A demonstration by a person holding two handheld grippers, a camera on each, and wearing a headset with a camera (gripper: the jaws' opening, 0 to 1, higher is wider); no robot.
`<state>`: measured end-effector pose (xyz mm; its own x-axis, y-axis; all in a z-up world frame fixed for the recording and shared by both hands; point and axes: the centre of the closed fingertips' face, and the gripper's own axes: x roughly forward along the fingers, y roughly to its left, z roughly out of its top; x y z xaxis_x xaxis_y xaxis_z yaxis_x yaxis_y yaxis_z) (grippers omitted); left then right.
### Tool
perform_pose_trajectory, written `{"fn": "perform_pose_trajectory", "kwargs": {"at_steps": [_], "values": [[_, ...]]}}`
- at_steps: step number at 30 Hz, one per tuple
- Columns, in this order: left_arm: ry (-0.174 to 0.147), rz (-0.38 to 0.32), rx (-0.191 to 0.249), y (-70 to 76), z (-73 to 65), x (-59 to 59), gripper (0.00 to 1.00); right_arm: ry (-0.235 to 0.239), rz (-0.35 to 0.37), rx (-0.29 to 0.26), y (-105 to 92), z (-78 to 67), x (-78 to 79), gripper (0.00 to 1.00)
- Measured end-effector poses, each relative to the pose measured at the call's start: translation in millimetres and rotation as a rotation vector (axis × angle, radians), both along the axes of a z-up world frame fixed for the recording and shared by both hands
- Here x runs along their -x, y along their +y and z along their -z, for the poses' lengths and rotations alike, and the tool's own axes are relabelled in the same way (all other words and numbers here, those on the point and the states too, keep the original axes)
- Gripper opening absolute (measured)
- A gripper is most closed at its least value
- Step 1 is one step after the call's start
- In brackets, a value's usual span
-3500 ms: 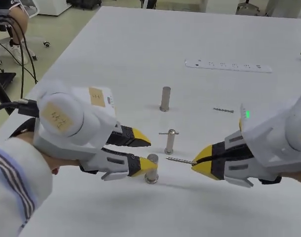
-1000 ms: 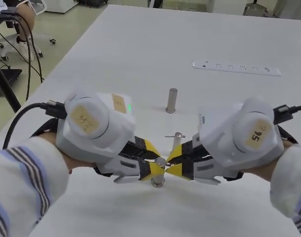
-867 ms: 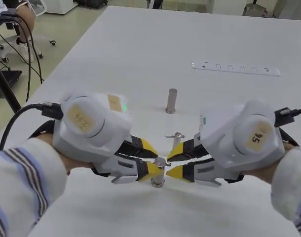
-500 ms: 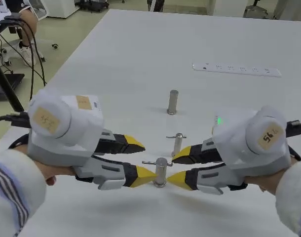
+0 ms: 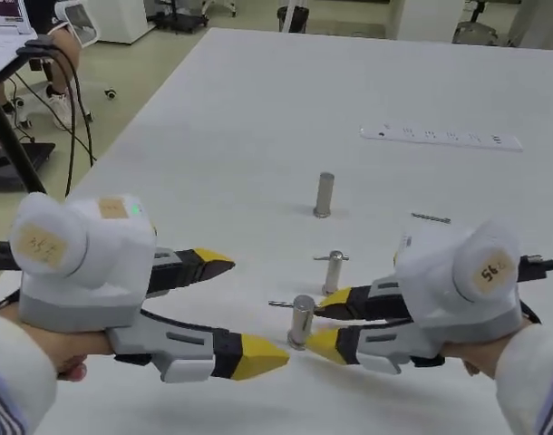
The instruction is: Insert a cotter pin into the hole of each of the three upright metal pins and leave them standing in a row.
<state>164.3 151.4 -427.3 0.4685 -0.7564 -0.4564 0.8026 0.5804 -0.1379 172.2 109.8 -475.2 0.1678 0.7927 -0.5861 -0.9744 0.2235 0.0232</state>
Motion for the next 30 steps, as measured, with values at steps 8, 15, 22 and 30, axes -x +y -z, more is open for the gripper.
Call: {"fn": "perform_pose_trajectory", "kwargs": {"at_steps": [8,15,22,30], "values": [[0.034,-0.02,0.027,1.6,4.6,7.8,0.83,0.032,0.015,-0.045,8.3,3.3,0.7,0.19],[0.04,-0.062,0.022,5.5,8.5,11.9,0.91,0.015,0.006,-0.081,16.6,4.4,0.0,0.17],[0.021,-0.074,0.02,3.1,6.8,19.0,0.98,-0.005,0.011,-0.086,18.1,6.8,-2.4,0.11],[0.014,-0.074,0.023,-0.6,3.0,25.7,0.98,-0.02,-0.019,-0.101,17.8,6.0,-1.3,0.09]]}}
